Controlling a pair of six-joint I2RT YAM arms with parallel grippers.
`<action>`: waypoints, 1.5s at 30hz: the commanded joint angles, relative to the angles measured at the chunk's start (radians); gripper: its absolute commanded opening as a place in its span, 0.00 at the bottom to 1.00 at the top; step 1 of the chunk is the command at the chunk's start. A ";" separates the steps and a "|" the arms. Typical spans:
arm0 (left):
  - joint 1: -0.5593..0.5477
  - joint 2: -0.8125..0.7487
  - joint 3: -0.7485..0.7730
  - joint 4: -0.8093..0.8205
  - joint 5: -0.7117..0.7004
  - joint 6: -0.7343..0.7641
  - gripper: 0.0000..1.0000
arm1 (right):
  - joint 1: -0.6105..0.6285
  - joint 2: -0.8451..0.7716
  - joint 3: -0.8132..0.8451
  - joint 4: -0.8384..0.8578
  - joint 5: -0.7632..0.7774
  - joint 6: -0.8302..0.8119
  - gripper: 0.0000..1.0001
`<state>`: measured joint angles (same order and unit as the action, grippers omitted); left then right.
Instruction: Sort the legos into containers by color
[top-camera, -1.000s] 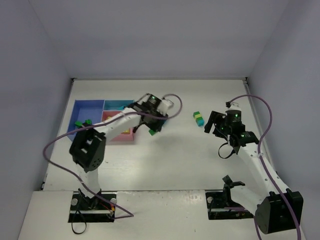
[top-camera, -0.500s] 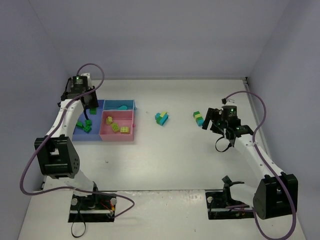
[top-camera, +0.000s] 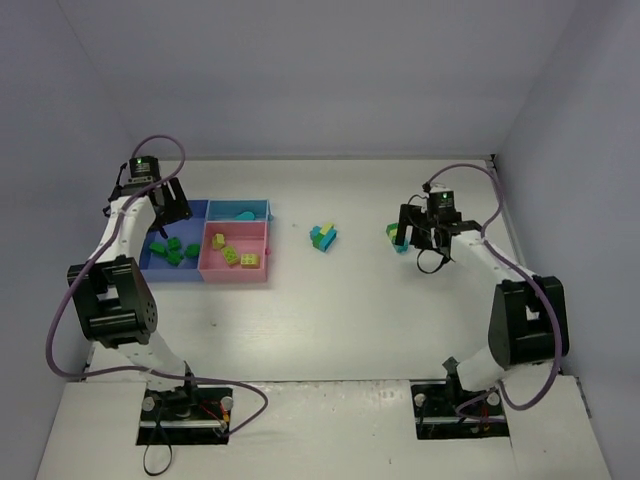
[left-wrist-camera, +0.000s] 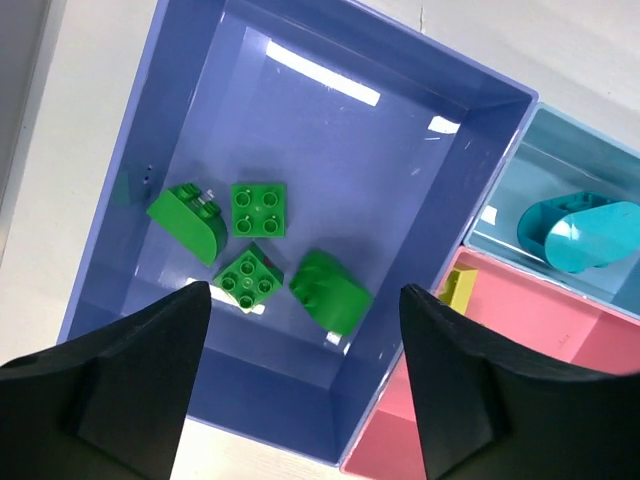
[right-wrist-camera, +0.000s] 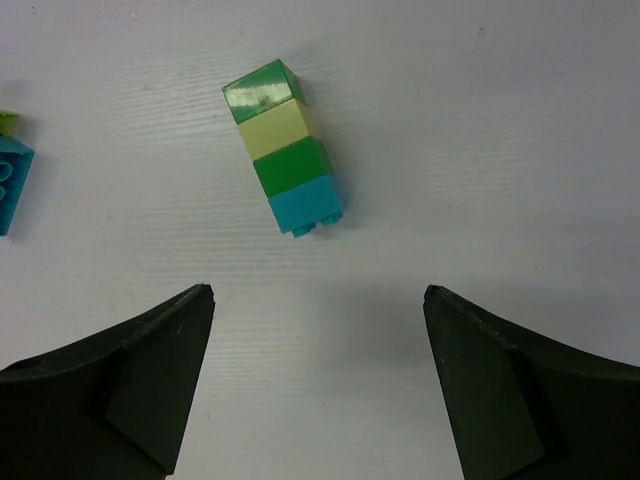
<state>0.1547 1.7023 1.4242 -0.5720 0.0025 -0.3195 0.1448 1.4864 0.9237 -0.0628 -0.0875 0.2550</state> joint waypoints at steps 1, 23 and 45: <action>-0.003 -0.072 0.064 -0.020 -0.002 -0.053 0.70 | 0.007 0.055 0.093 0.054 -0.011 -0.088 0.82; -0.218 -0.435 -0.142 -0.166 0.241 -0.135 0.73 | 0.082 0.425 0.291 0.087 0.025 -0.247 0.45; -0.510 -0.448 -0.126 0.107 0.504 -0.398 0.73 | 0.576 -0.121 0.049 0.412 -0.123 -0.260 0.00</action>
<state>-0.3164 1.2503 1.2388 -0.6037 0.4419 -0.6399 0.6807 1.4330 0.9833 0.2287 -0.1650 -0.0063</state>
